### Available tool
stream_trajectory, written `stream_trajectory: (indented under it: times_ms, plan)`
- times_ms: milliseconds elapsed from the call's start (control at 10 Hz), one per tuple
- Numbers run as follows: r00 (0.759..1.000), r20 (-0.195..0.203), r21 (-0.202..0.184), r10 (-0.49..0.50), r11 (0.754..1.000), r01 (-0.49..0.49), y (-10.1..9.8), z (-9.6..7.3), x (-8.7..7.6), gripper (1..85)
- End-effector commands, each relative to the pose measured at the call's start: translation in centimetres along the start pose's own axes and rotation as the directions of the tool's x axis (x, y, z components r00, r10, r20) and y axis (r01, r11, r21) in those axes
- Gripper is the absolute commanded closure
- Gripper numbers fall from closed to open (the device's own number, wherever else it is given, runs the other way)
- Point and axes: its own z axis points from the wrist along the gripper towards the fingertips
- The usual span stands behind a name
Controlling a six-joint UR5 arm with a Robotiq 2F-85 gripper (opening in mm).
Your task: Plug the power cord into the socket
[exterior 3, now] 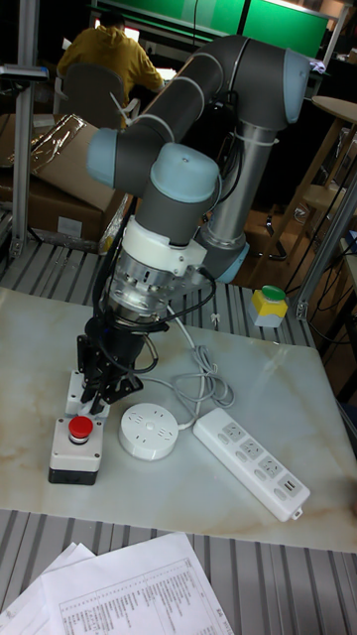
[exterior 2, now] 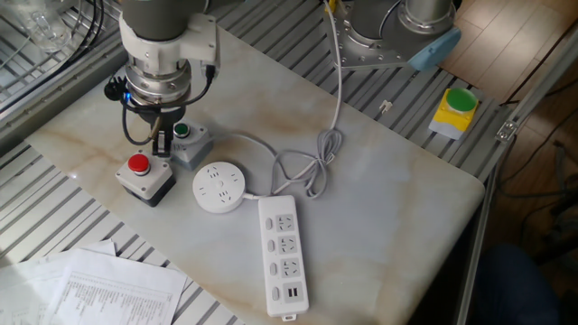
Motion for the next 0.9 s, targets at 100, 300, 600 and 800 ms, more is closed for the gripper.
stream_trajectory:
  times_ms: [100,300,600,800]
  plan:
    - [0.992,0.018,0.026,0.126,0.992,-0.127,-1.5,-3.4,0.7,84.7]
    - [0.956,0.059,0.021,0.288,0.957,-0.290,-2.0,-7.2,0.0,84.7]
    - [0.855,0.152,0.029,0.495,0.863,-0.505,-5.4,-10.3,-2.8,84.7]
    - [0.772,0.223,0.031,0.596,0.787,-0.616,-7.8,-10.0,-5.8,84.7]
